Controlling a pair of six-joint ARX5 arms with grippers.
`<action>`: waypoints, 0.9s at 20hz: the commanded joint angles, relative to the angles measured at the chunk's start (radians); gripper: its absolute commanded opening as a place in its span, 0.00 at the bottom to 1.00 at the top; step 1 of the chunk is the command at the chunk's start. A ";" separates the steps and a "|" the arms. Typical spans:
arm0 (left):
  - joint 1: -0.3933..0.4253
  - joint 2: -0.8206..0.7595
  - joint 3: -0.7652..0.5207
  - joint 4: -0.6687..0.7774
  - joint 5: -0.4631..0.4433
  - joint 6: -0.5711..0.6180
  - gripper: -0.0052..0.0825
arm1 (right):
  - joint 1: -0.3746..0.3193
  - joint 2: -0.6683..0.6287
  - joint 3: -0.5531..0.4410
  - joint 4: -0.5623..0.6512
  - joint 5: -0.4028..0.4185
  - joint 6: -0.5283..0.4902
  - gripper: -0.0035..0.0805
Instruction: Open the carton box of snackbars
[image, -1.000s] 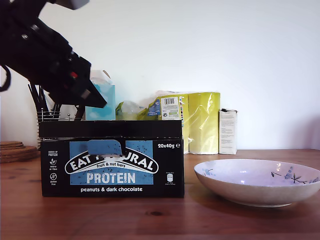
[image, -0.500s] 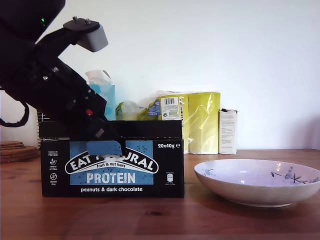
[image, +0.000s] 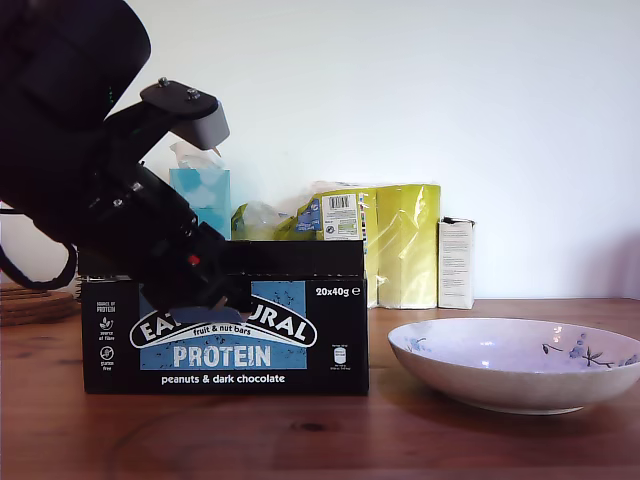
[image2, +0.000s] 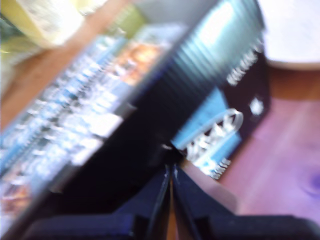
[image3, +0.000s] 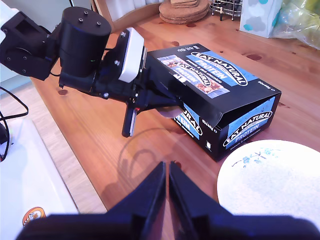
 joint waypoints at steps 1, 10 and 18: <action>0.001 0.011 -0.020 0.026 -0.014 -0.009 0.04 | 0.004 -0.002 -0.009 0.006 0.000 -0.003 0.03; 0.001 0.009 -0.019 0.186 -0.060 0.029 0.04 | 0.004 -0.001 -0.009 0.003 0.000 -0.003 0.03; 0.037 0.009 0.006 0.351 -0.066 0.113 0.04 | 0.004 -0.001 -0.009 0.003 0.000 -0.003 0.03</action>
